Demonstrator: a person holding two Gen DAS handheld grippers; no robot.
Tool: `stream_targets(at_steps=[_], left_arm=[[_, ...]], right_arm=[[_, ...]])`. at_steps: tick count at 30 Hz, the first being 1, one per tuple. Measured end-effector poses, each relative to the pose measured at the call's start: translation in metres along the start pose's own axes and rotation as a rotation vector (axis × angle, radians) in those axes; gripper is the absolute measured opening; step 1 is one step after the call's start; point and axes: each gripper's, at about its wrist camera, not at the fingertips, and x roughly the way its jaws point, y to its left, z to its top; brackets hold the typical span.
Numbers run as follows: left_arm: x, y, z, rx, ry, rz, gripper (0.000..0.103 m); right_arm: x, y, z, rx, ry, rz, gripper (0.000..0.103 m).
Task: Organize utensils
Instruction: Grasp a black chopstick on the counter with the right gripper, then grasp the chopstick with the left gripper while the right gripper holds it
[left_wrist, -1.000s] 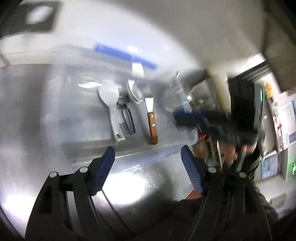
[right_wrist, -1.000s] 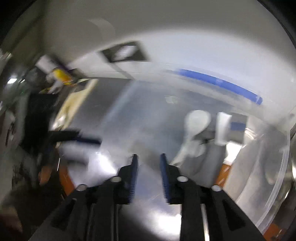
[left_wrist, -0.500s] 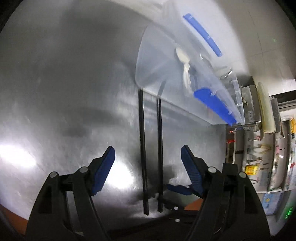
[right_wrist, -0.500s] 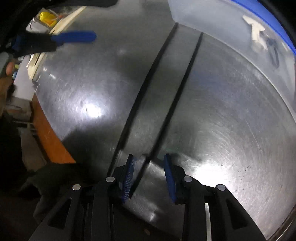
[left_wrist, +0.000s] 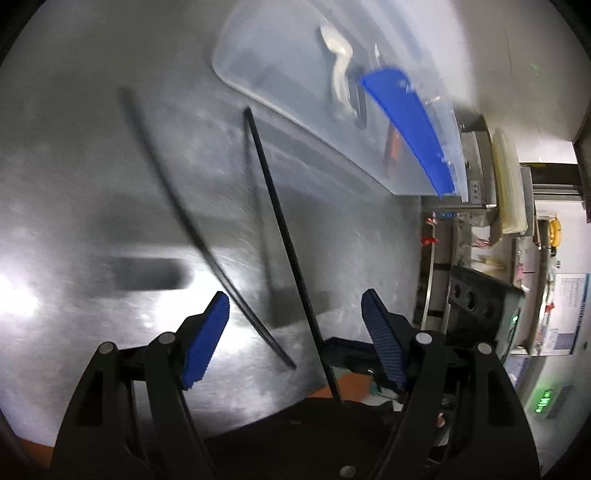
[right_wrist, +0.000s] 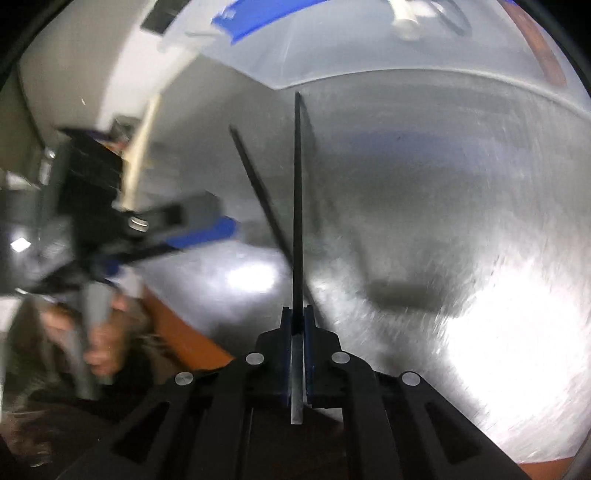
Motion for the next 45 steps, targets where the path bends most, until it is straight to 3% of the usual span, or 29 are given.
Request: stream_targets(at_steps=[3,5,7,9,12,13,18,27,28,30,34,37,41,45], left_arm=[[0.023,-0.005,0.002,-0.016,0.041,-0.047,0.07],[0.031,-0.006,0.002,-0.026,0.049,-0.037,0.07],[0.038,-0.006,0.002,-0.039,0.049,-0.038,0.056],[0.042,-0.005,0.0,-0.058,0.049,-0.046,0.031],[0.045,-0.004,-0.003,-0.071,0.028,-0.023,0.01],[0.046,-0.003,-0.005,-0.078,0.022,-0.018,0.007],[0.045,-0.001,-0.01,-0.085,-0.005,-0.026,0.006],[0.037,0.0,-0.012,-0.039,-0.024,-0.045,0.005],[0.037,0.001,-0.011,-0.04,-0.025,-0.05,0.005],[0.034,0.001,-0.012,-0.035,-0.034,-0.043,0.004],[0.033,0.004,-0.013,-0.04,-0.036,-0.051,0.005],[0.03,0.003,-0.014,-0.036,-0.033,-0.068,0.004],[0.008,0.0,-0.015,0.0,-0.06,-0.073,0.005],[-0.038,-0.042,-0.013,0.14,-0.15,-0.081,0.005]], right_arm=[[-0.008,-0.005,-0.003,0.031,0.004,0.08,0.007],[-0.011,-0.004,-0.006,0.024,0.019,0.09,0.007],[-0.009,-0.003,-0.006,0.02,0.033,0.091,0.007],[-0.006,-0.003,-0.009,0.013,0.047,0.095,0.007],[0.005,0.001,-0.003,0.006,0.059,0.087,0.007],[0.006,0.001,-0.001,0.001,0.066,0.084,0.007],[0.019,0.008,0.002,-0.028,0.088,0.033,0.007],[0.029,0.036,0.021,-0.201,0.094,-0.111,0.01],[0.025,0.033,0.017,-0.23,0.089,-0.14,0.014],[0.024,0.043,0.02,-0.31,0.075,-0.224,0.038],[0.043,0.05,0.018,-0.379,0.136,-0.212,0.036],[0.06,0.055,0.016,-0.408,0.157,-0.277,0.009],[0.049,0.076,0.012,-0.447,0.133,-0.228,0.008],[0.011,0.109,0.018,-0.507,0.06,-0.18,0.007]])
